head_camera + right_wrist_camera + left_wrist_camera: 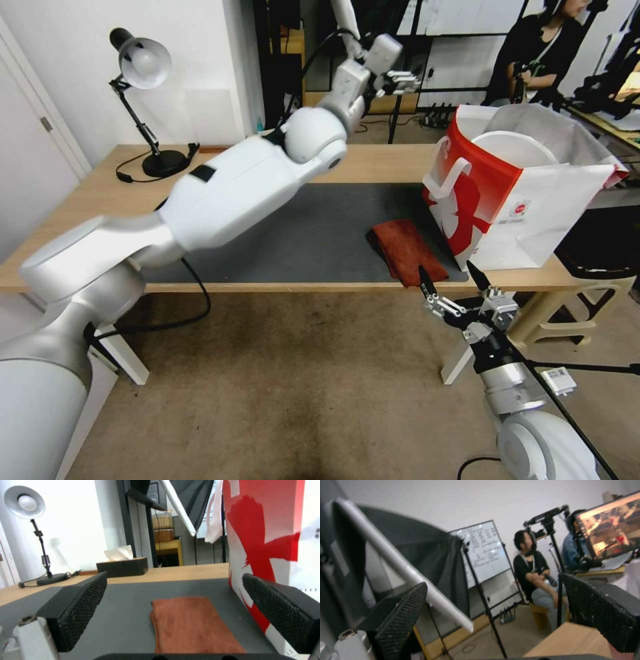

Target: Sweep shrimp from table into container with towel, then put container into takeout bag.

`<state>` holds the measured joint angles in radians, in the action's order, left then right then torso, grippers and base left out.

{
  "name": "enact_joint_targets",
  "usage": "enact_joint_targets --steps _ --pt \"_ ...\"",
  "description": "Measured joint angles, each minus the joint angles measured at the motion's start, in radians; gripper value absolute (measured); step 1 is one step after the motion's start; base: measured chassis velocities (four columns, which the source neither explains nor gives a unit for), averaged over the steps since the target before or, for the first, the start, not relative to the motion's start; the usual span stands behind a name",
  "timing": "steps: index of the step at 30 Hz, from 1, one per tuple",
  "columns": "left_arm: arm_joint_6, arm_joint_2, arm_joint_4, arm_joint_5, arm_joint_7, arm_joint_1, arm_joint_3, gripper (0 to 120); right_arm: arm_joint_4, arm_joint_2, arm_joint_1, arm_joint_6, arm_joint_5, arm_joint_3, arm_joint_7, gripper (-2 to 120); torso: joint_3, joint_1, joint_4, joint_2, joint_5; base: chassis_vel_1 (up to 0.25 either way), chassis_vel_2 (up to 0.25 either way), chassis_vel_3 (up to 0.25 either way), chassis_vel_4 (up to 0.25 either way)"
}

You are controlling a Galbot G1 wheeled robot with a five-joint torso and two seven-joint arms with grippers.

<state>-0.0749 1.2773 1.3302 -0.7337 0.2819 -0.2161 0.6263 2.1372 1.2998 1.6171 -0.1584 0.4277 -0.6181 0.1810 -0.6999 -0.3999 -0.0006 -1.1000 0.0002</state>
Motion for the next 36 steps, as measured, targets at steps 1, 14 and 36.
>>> enact_joint_targets --steps 1,14,36 --pt "0.000 0.000 0.000 0.000 0.000 0.000 0.000 100 0.000 0.000 0.000 0.000 0.000 0.000 0.000 100 0.000 0.000 0.0000 0.000 0.0000 0.000 0.000 0.000 0.000" --pt "0.045 -0.370 0.343 0.045 0.042 0.462 -0.325 100 0.033 0.034 -0.035 0.019 0.016 -0.009 -0.023 100 0.000 0.000 0.0008 0.000 -0.0004 0.000 0.000 0.000 0.000" --pt "0.223 -0.402 0.627 0.349 0.103 1.327 -0.756 100 0.014 0.060 -0.057 0.003 -0.044 -0.036 -0.071 100 0.000 0.000 0.0006 0.000 -0.0004 0.000 0.000 0.000 0.000"
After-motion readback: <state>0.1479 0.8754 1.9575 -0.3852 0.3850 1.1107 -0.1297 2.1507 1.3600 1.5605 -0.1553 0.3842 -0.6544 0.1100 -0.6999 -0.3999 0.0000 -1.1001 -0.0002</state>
